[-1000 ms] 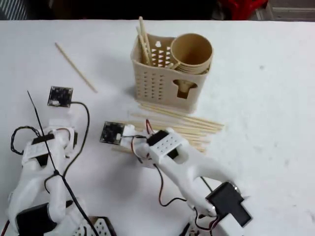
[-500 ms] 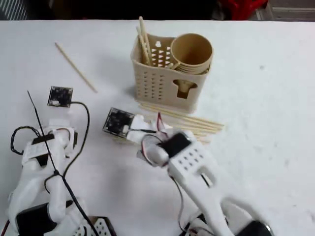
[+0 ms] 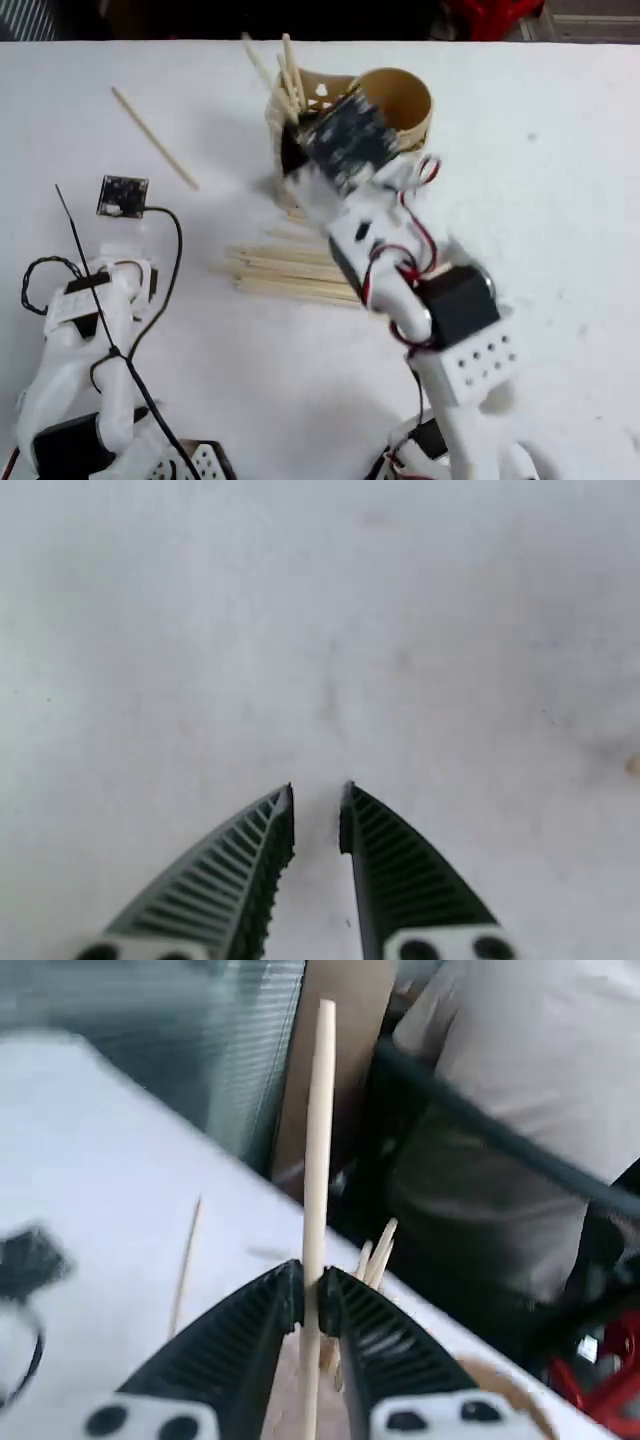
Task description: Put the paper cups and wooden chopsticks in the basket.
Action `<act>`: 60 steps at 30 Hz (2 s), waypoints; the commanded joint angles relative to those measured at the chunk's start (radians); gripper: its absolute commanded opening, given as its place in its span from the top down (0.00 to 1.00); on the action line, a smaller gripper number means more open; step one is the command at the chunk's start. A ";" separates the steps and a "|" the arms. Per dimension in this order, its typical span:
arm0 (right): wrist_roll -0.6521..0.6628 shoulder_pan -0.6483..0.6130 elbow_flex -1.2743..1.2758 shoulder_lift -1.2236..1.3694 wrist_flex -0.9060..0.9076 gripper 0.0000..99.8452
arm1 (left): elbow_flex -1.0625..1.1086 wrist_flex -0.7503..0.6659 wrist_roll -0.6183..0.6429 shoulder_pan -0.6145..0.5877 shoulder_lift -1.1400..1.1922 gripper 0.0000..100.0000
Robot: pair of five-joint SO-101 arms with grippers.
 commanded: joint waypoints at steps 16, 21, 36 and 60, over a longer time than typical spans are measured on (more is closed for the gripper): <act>-0.048 0.018 -0.250 0.378 -0.527 0.98 | -0.002 -0.023 -0.012 0.025 -0.024 0.90; -0.054 0.064 -0.252 0.426 -0.529 0.98 | -0.002 -0.023 -0.012 0.025 -0.024 0.90; -0.055 0.102 -0.203 0.449 -0.521 0.98 | -0.002 -0.023 -0.012 0.025 -0.024 0.90; -0.031 0.108 -0.181 0.139 0.257 0.92 | -0.002 -0.023 -0.012 0.025 -0.024 0.90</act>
